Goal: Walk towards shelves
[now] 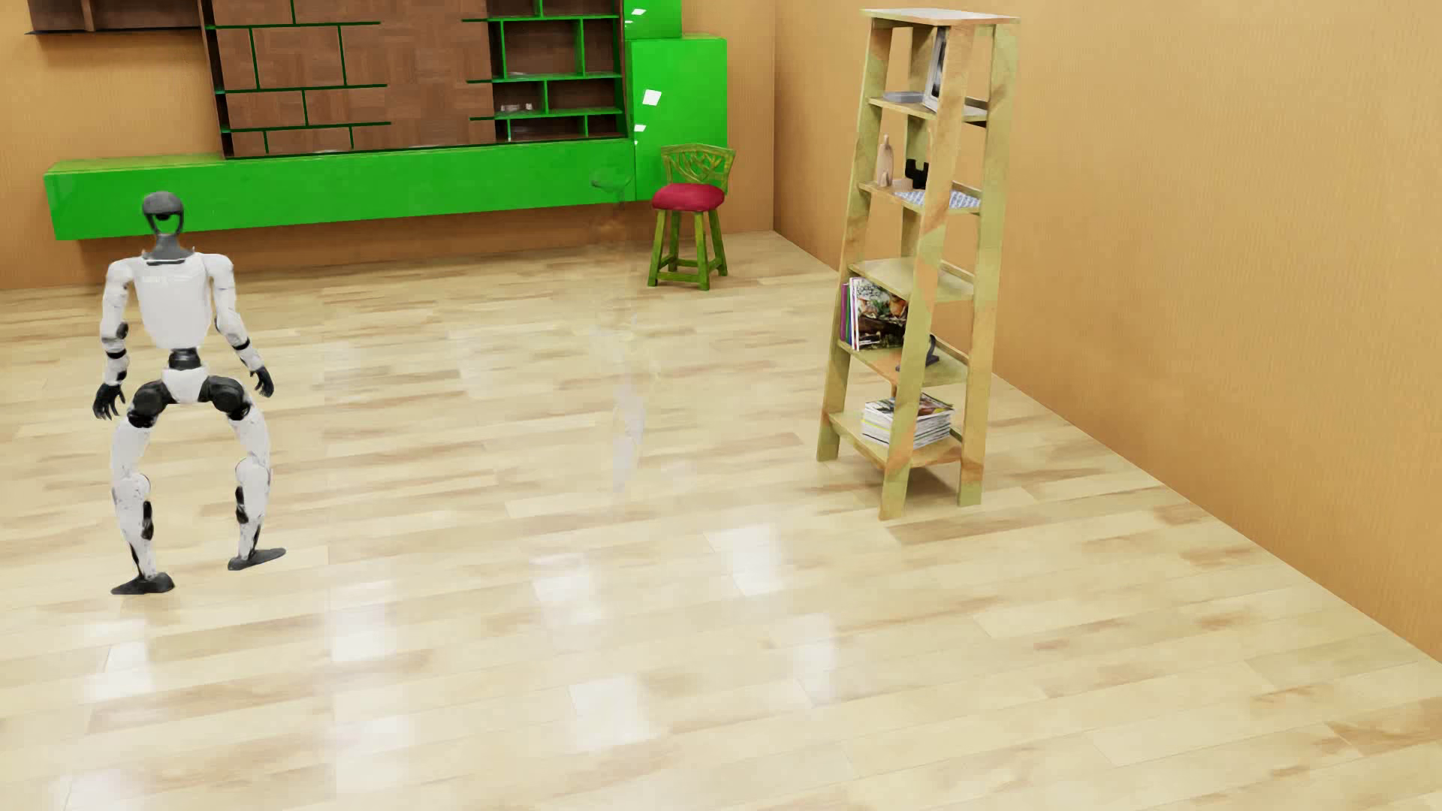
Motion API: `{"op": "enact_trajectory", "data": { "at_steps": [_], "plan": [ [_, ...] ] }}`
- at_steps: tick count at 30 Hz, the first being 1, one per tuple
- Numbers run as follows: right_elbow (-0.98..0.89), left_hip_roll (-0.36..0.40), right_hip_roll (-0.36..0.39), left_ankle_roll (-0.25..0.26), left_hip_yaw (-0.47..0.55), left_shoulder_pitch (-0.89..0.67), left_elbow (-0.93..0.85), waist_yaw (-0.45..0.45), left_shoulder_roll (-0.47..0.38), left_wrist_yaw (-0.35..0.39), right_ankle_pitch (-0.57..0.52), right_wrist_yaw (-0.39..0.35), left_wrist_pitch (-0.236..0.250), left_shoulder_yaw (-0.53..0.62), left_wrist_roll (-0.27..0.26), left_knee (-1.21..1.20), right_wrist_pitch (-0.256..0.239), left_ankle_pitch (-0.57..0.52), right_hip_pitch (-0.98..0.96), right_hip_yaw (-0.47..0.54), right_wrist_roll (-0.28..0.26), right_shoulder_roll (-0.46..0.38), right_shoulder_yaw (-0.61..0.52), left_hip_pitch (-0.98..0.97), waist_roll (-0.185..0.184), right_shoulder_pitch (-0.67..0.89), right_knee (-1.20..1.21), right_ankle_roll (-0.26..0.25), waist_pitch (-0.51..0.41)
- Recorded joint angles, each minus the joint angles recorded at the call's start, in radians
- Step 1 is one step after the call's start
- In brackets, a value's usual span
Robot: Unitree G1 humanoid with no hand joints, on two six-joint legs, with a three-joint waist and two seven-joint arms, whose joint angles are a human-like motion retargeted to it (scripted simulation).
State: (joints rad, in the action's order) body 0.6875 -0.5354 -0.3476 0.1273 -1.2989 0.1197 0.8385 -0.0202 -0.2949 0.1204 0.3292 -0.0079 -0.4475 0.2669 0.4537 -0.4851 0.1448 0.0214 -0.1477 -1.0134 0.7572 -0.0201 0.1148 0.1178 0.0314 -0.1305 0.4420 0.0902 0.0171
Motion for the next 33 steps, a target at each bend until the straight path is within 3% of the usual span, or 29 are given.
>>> {"op": "enact_trajectory", "data": {
  "at_steps": [1,2,3,4,5,6,8,9,10,12,13,15,17,18,19,20,21,23,24,26,27,28,29,31,32,33],
  "plan": [
    [0.013,-0.084,0.071,-0.009,0.001,0.022,-0.014,-0.012,-0.013,0.018,0.015,0.025,0.012,-0.039,-0.002,-0.067,-0.006,-0.079,-0.004,0.054,0.021,0.0,-0.054,0.028,0.0,0.009,-0.027,0.01,-0.001],
    [0.014,-0.174,0.139,-0.077,0.066,0.049,-0.039,-0.019,-0.031,0.017,0.031,0.048,0.032,-0.056,-0.005,-0.151,-0.021,-0.159,-0.007,0.111,0.032,-0.002,-0.101,0.032,-0.004,0.016,-0.042,0.016,-0.004],
    [0.013,-0.236,0.199,-0.169,0.237,0.07,-0.058,-0.012,-0.041,0.014,0.05,0.074,0.051,-0.064,-0.006,-0.233,-0.031,-0.199,-0.012,0.181,0.021,-0.006,-0.125,-0.014,-0.011,0.023,-0.042,0.027,-0.01],
    [0.002,-0.2,0.244,-0.178,0.55,0.081,-0.067,0.012,-0.037,0.004,0.073,0.085,0.063,-0.069,-0.005,-0.314,-0.027,-0.159,-0.027,0.272,-0.004,-0.013,-0.131,-0.129,-0.017,0.028,-0.022,0.042,-0.018],
    [-0.015,-0.086,0.278,-0.142,0.858,0.081,-0.069,0.033,-0.022,-0.002,0.092,0.071,0.06,-0.075,0.002,-0.399,-0.014,-0.073,-0.043,0.355,-0.024,-0.021,-0.127,-0.241,-0.02,0.032,-0.003,0.052,-0.023],
    [-0.034,0.051,0.306,-0.104,1.091,0.075,-0.071,0.043,0.001,-0.006,0.101,0.038,0.054,-0.081,0.01,-0.485,0.002,-0.008,-0.052,0.424,-0.053,-0.024,-0.112,-0.327,-0.02,0.035,-0.001,0.059,-0.024],
    [-0.062,0.322,0.361,-0.037,1.385,0.063,-0.095,0.047,0.033,-0.026,0.098,-0.015,0.063,-0.066,0.045,-0.653,0.017,0.046,-0.048,0.537,-0.098,-0.035,-0.099,-0.459,-0.021,0.044,-0.037,0.063,-0.023],
    [-0.073,0.418,0.382,-0.028,1.445,0.065,-0.122,0.048,0.045,-0.037,0.099,-0.02,0.078,-0.055,0.074,-0.713,0.018,0.067,-0.045,0.594,-0.115,-0.044,-0.101,-0.519,-0.022,0.054,-0.049,0.063,-0.022],
    [-0.075,0.465,0.404,-0.048,1.449,0.076,-0.162,0.051,0.059,-0.037,0.101,-0.019,0.095,-0.061,0.096,-0.744,0.018,0.091,-0.045,0.657,-0.127,-0.057,-0.109,-0.587,-0.024,0.071,-0.054,0.062,-0.022],
    [-0.054,0.442,0.458,-0.149,1.339,0.121,-0.259,0.069,0.091,-0.02,0.11,-0.029,0.126,-0.103,0.135,-0.692,0.022,0.133,-0.039,0.798,-0.129,-0.077,-0.131,-0.719,-0.03,0.115,-0.063,0.063,-0.022],
    [-0.029,0.438,0.484,-0.157,1.288,0.148,-0.302,0.08,0.105,-0.02,0.12,-0.035,0.142,-0.126,0.146,-0.605,0.03,0.149,-0.029,0.865,-0.124,-0.081,-0.138,-0.768,-0.031,0.135,-0.064,0.066,-0.021],
    [0.025,0.494,0.518,-0.103,1.256,0.179,-0.341,0.096,0.108,-0.046,0.154,-0.055,0.155,-0.145,0.172,-0.303,0.06,0.123,0.005,0.977,-0.107,-0.085,-0.141,-0.824,-0.03,0.158,-0.068,0.06,-0.015],
    [0.08,0.589,0.518,0.022,1.313,0.169,-0.315,0.099,0.093,-0.112,0.173,-0.063,0.126,-0.135,0.221,0.131,0.084,0.007,0.062,1.046,-0.104,-0.092,-0.133,-0.797,-0.024,0.14,-0.096,0.046,-0.003],
    [0.106,0.617,0.514,0.05,1.351,0.151,-0.288,0.098,0.083,-0.149,0.172,-0.053,0.104,-0.122,0.264,0.266,0.094,-0.032,0.09,1.069,-0.096,-0.103,-0.137,-0.769,-0.021,0.117,-0.096,0.043,0.002],
    [0.132,0.627,0.51,-0.072,1.341,0.146,-0.263,0.095,0.07,-0.176,0.169,-0.041,0.096,-0.109,0.316,0.241,0.1,-0.095,0.109,1.089,-0.088,-0.118,-0.144,-0.758,-0.021,0.09,-0.058,0.036,0.004],
    [0.157,0.633,0.495,-0.161,1.311,0.13,-0.239,0.092,0.089,-0.183,0.143,-0.045,0.088,-0.113,0.353,0.189,0.105,-0.114,0.116,1.116,-0.077,-0.135,-0.152,-0.742,-0.018,0.059,0.012,0.029,0.003],
    [0.177,0.633,0.48,-0.191,1.284,0.115,-0.219,0.092,0.122,-0.155,0.073,-0.066,0.074,-0.139,0.362,0.134,0.116,-0.059,0.095,1.125,-0.078,-0.146,-0.138,-0.72,-0.011,0.022,0.138,-0.005,-0.002],
    [0.201,0.61,0.48,-0.2,1.223,0.096,-0.205,0.091,0.19,-0.109,-0.187,-0.101,0.084,-0.206,0.303,0.035,0.148,0.067,-0.027,1.183,-0.104,-0.142,-0.085,-0.664,-0.003,-0.044,0.484,-0.329,-0.011],
    [0.207,0.591,0.504,-0.202,1.178,0.092,-0.221,0.093,0.204,-0.106,-0.289,-0.073,0.115,-0.206,0.285,0.007,0.154,0.121,-0.108,1.191,-0.106,-0.149,-0.087,-0.627,0.0,-0.062,0.667,-0.338,-0.015],
    [0.179,0.579,0.449,-0.201,1.095,0.072,-0.269,0.084,0.21,-0.093,-0.246,0.049,0.17,-0.181,0.27,-0.013,0.124,0.213,-0.28,1.212,-0.076,-0.193,-0.138,-0.522,0.013,-0.092,0.933,-0.343,-0.025],
    [0.14,0.586,0.391,-0.199,1.07,0.044,-0.285,0.069,0.207,-0.091,-0.253,0.06,0.18,-0.166,0.267,-0.005,0.113,0.249,-0.368,1.203,-0.078,-0.199,-0.127,-0.464,0.023,-0.116,0.984,-0.317,-0.028],
    [0.093,0.597,0.332,-0.196,1.055,0.006,-0.293,0.049,0.204,-0.094,-0.242,0.031,0.181,-0.148,0.264,0.002,0.108,0.282,-0.444,1.172,-0.1,-0.184,-0.084,-0.412,0.031,-0.146,0.977,-0.249,-0.03],
    [0.047,0.609,0.289,-0.191,1.052,-0.042,-0.296,0.026,0.195,-0.104,-0.205,-0.022,0.171,-0.119,0.275,0.008,0.099,0.315,-0.502,1.129,-0.133,-0.152,-0.031,-0.367,0.037,-0.179,0.912,-0.2,-0.03],
    [-0.023,0.626,0.244,-0.179,1.073,-0.15,-0.31,-0.021,0.164,-0.13,-0.135,-0.097,0.168,-0.031,0.313,0.008,0.072,0.381,-0.555,1.037,-0.203,-0.077,0.054,-0.295,0.038,-0.242,0.628,-0.159,-0.026],
    [-0.041,0.63,0.235,-0.172,1.091,-0.206,-0.32,-0.041,0.147,-0.135,-0.136,-0.101,0.177,0.019,0.324,0.016,0.069,0.408,-0.55,0.984,-0.214,-0.045,0.074,-0.261,0.035,-0.266,0.41,-0.13,-0.022],
    [-0.048,0.629,0.257,-0.164,1.111,-0.257,-0.328,-0.058,0.129,-0.138,-0.178,-0.096,0.188,0.069,0.327,0.041,0.073,0.425,-0.522,0.967,-0.213,-0.011,0.088,-0.222,0.027,-0.285,0.148,-0.135,-0.017]
  ]
}}
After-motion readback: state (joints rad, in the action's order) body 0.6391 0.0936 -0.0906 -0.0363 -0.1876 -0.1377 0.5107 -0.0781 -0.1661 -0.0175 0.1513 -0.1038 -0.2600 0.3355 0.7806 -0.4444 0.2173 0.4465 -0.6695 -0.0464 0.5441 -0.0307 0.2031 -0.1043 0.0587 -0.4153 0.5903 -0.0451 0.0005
